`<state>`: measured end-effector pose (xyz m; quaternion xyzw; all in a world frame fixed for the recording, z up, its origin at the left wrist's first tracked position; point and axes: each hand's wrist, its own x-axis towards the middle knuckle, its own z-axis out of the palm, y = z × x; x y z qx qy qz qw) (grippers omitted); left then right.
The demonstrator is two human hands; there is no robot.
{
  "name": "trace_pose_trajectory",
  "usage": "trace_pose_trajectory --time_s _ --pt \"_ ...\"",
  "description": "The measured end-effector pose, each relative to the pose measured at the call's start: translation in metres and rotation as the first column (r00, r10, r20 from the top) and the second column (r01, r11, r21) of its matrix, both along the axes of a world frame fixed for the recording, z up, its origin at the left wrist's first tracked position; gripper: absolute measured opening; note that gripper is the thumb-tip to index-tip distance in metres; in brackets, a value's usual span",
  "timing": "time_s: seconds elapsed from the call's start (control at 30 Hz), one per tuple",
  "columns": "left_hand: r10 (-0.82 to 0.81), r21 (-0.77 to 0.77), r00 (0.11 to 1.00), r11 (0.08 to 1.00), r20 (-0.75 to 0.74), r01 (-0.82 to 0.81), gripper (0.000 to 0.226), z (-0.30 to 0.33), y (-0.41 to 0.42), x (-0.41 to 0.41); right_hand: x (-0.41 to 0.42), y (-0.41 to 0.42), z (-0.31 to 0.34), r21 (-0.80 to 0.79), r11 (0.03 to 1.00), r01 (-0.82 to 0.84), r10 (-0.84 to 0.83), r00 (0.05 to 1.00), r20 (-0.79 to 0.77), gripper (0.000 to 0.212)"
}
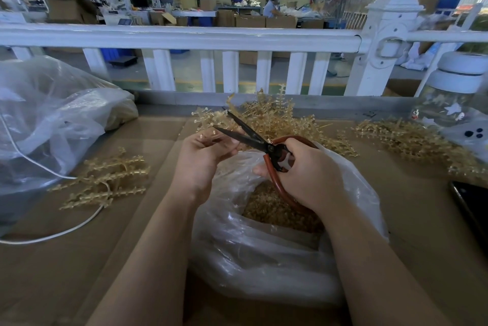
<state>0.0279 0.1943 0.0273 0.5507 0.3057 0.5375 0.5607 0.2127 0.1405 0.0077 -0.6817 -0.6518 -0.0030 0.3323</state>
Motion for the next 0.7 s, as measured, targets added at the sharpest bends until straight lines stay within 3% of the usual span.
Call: trace_pose_trajectory --time_s 0.27,0.57,0.7 --pt "0.060 0.026 0.998 0.998 -0.023 -0.060 0.040 -0.0015 0.0011 0.0001 -0.0006 0.0011 0.0018 0.018 0.999 0.045 -0.046 0.998 0.047 0.055" --pt "0.024 0.016 0.999 1.000 0.030 -0.025 0.034 -0.0026 0.0022 0.0002 -0.0026 -0.0001 0.0026 0.049 0.996 0.068 -0.071 0.996 0.062 0.057" --pt "0.017 -0.016 0.997 1.000 0.074 -0.016 0.030 -0.0018 0.0014 0.0009 -0.0031 0.0002 0.0029 0.078 0.995 0.061 -0.065 0.997 0.050 0.073"
